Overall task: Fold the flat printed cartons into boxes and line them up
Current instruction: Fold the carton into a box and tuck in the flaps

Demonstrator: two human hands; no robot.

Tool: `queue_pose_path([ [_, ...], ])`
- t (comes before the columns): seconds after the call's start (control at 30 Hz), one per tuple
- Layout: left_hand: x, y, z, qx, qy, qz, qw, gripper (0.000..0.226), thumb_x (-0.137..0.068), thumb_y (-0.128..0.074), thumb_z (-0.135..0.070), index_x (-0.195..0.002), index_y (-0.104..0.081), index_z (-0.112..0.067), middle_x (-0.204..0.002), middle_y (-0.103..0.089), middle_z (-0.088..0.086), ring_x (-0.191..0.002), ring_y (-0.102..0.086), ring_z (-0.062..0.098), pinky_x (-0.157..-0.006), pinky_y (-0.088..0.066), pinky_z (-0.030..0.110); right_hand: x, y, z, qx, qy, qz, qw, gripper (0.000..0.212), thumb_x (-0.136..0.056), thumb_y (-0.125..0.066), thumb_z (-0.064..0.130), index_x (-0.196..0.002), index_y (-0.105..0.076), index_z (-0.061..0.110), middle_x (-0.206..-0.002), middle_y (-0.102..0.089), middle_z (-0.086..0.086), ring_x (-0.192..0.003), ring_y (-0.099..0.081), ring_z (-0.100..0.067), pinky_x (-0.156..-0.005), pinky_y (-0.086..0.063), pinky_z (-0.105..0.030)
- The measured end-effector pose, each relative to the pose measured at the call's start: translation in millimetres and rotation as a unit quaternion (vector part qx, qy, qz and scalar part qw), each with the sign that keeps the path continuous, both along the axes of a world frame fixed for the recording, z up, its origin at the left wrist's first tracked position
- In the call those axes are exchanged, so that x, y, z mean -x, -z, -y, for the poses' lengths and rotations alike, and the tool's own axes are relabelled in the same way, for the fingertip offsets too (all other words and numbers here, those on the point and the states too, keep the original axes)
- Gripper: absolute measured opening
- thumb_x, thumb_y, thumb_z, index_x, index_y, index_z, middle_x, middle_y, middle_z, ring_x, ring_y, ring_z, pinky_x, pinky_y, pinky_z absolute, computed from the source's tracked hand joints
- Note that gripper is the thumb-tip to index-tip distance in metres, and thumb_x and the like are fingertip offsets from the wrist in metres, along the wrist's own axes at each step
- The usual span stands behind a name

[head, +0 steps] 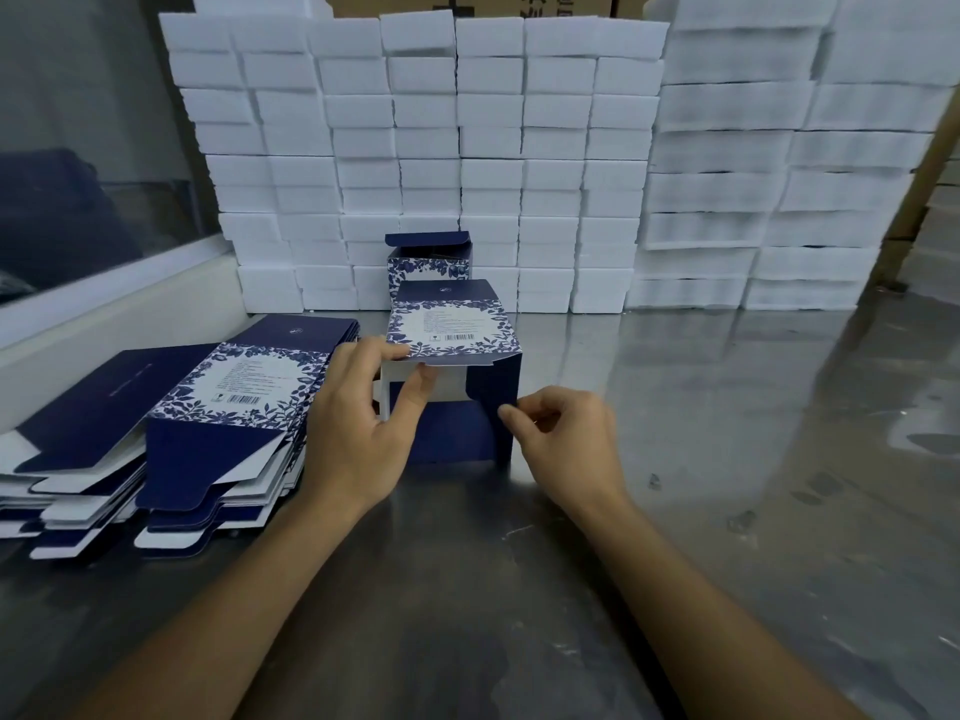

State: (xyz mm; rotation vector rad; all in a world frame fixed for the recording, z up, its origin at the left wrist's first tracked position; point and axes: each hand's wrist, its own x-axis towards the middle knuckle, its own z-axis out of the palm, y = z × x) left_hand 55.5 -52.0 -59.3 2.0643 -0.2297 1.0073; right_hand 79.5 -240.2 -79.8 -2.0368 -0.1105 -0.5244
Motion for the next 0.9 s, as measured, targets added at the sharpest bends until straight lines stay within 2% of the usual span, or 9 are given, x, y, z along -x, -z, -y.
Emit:
queue_pose_path([
  [0.13, -0.7, -0.4, -0.3, 0.007, -0.006, -0.002, 1.0, 0.05, -0.086, -0.046, -0.063, -0.106, -0.062, -0.021, -0.102, -0.054, -0.011, -0.086, -0.049, 0.002, -0.07, -0.036, 0.016, -1.4, 4.7, 1.1, 0.027, -0.018, -0.036, 0.999, 0.016, -0.085, -0.081, 0.025, -0.076, -0.067, 0.026, -0.073, -0.069, 0.007, -0.069, -0.066, -0.011, -0.068, -0.056, -0.03],
  [0.23, 0.3, -1.2, -0.2, 0.012, -0.005, -0.003, 1.0, 0.051, -0.086, -0.046, -0.064, -0.107, -0.062, -0.021, -0.102, -0.054, -0.011, -0.085, -0.049, 0.004, -0.069, -0.038, 0.02, -2.2, 5.1, 2.2, 0.043, -0.024, -0.034, 0.998, 0.025, -0.085, -0.081, 0.02, -0.068, -0.064, 0.029, -0.065, -0.065, 0.012, -0.06, -0.061, -0.002, -0.055, -0.047, -0.01],
  [0.3, 0.6, -1.3, -0.2, 0.015, -0.003, -0.001, 1.0, 0.05, -0.086, -0.046, -0.063, -0.107, -0.062, -0.02, -0.103, -0.054, -0.011, -0.088, -0.05, 0.003, -0.071, -0.039, 0.023, -3.3, 4.9, 2.5, 0.045, -0.027, -0.031, 0.998, 0.028, -0.085, -0.08, 0.017, -0.067, -0.062, 0.029, -0.063, -0.063, 0.013, -0.057, -0.059, -0.001, -0.051, -0.043, -0.006],
  [0.47, -0.3, -0.5, -0.7, 0.018, -0.002, -0.002, 1.0, 0.044, -0.087, -0.051, -0.058, -0.107, -0.063, -0.021, -0.105, -0.054, -0.011, -0.089, -0.051, 0.004, -0.073, -0.04, 0.027, -2.9, 7.5, 1.8, 0.012, -0.036, -0.034, 0.999, 0.013, -0.086, -0.079, 0.02, -0.085, -0.067, 0.022, -0.068, -0.066, 0.01, -0.061, -0.061, -0.004, -0.06, -0.049, -0.02],
  [0.57, -0.8, 0.1, 0.4, 0.008, 0.018, -0.003, 1.0, 0.043, -0.087, -0.051, -0.059, -0.108, -0.062, -0.022, -0.103, -0.053, -0.016, -0.088, -0.051, 0.0, -0.072, -0.039, 0.021, 1.4, 5.3, -1.5, -0.031, -0.046, 0.009, 0.998, 0.043, -0.088, -0.075, 0.036, -0.126, -0.058, 0.027, -0.097, -0.067, 0.008, -0.085, -0.064, -0.005, -0.072, -0.055, -0.027],
  [0.63, -0.2, 0.2, 3.2, 0.003, 0.044, 0.001, 0.999, 0.047, -0.086, -0.048, -0.062, -0.108, -0.062, -0.022, -0.102, -0.053, -0.018, -0.092, -0.053, -0.002, -0.074, -0.039, 0.016, 3.9, -0.5, -4.2, -0.059, -0.062, 0.076, 0.993, 0.055, -0.09, -0.07, 0.046, -0.138, -0.045, 0.035, -0.123, -0.058, 0.012, -0.104, -0.059, -0.002, -0.081, -0.055, -0.028],
  [0.73, 1.7, 0.5, 5.3, -0.007, 0.078, 0.004, 0.997, 0.041, -0.088, -0.046, -0.059, -0.108, -0.059, -0.026, -0.106, -0.056, -0.011, -0.099, -0.054, -0.002, -0.079, -0.038, 0.009, 8.3, -5.7, -6.3, -0.055, -0.06, 0.133, 0.988, 0.05, -0.091, -0.059, 0.057, -0.136, -0.043, 0.044, -0.13, -0.042, 0.021, -0.118, -0.048, 0.005, -0.09, -0.05, -0.024],
  [0.83, 3.3, 0.3, 5.3, -0.001, 0.142, 0.014, 0.99, 0.032, -0.094, -0.037, -0.059, -0.11, -0.054, -0.037, -0.112, -0.055, -0.008, -0.105, -0.053, 0.001, -0.084, -0.038, 0.01, 10.6, -8.0, -5.9, -0.081, -0.04, 0.14, 0.986, 0.046, -0.085, -0.049, 0.065, -0.118, -0.06, 0.034, -0.121, -0.043, 0.019, -0.118, -0.051, -0.003, -0.095, -0.05, -0.032],
  [0.9, 1.8, 1.8, 6.0, 0.024, 0.161, 0.007, 0.987, 0.038, -0.097, -0.025, -0.063, -0.116, -0.051, -0.044, -0.12, -0.055, -0.013, -0.116, -0.051, -0.002, -0.098, -0.037, 0.013, 10.5, -11.3, -5.9, -0.106, -0.036, 0.144, 0.983, 0.04, -0.086, -0.05, 0.064, -0.107, -0.064, 0.032, -0.117, -0.046, 0.015, -0.113, -0.053, -0.005, -0.093, -0.052, -0.036],
])
